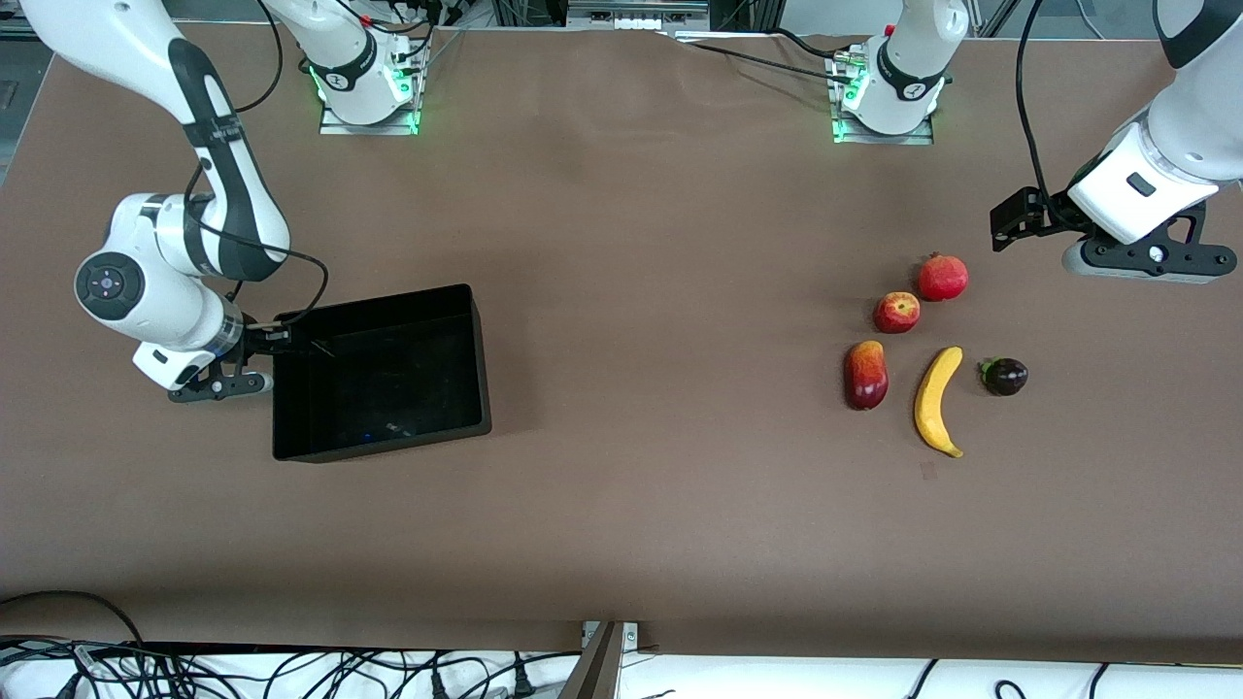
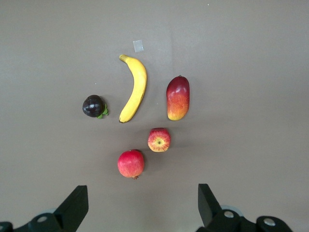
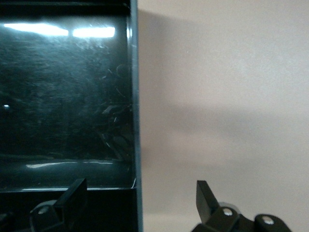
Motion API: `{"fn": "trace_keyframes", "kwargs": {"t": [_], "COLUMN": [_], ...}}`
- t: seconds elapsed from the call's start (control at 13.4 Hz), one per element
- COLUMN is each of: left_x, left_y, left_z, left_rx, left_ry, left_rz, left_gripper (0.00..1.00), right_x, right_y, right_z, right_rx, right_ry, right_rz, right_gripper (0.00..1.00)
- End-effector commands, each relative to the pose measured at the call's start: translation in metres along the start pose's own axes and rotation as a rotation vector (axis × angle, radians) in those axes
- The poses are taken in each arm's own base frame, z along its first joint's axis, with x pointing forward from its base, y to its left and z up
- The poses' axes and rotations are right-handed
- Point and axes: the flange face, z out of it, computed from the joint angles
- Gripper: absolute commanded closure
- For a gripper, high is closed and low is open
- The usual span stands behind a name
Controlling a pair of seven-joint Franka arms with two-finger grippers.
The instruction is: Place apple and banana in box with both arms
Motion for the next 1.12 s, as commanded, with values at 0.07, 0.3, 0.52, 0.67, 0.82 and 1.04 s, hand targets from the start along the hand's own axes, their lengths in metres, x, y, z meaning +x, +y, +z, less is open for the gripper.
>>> {"fn": "trace_keyframes", "kwargs": {"t": [0.07,0.3,0.52,0.67,0.82,1.04], "left_x": [-0.001,-0.001,-0.001,-0.001,-0.001,-0.001], "left_y": [0.001,0.001,0.001,0.001,0.001,0.002], "left_z": [-0.006,-0.006,-0.006,-0.006,-0.006,-0.006], "left_rx": [-0.010,-0.010,-0.010,-0.010,-0.010,-0.010], "left_ry": [-0.001,-0.001,-0.001,-0.001,-0.001,-0.001], "left_rz": [-0.010,-0.010,-0.010,-0.010,-0.012,-0.010], "left_gripper": [0.00,0.00,0.00,0.00,0.00,0.00], "right_x": [0.000,-0.003,0.000,0.008,0.019,0.043], "right_y": [0.004,0.012,0.005,-0.017,-0.054,-0.143], "right_z": [0.011,0.018,0.010,-0.009,-0.043,-0.102], "right_rx": [0.026,0.052,0.070,0.080,0.115,0.180], "right_ry": [0.005,-0.002,0.007,0.038,0.044,0.033], "right_rz": [-0.015,-0.038,-0.039,-0.074,-0.113,-0.072], "right_gripper": [0.47,1.00,1.00,1.00,1.00,1.00]}}
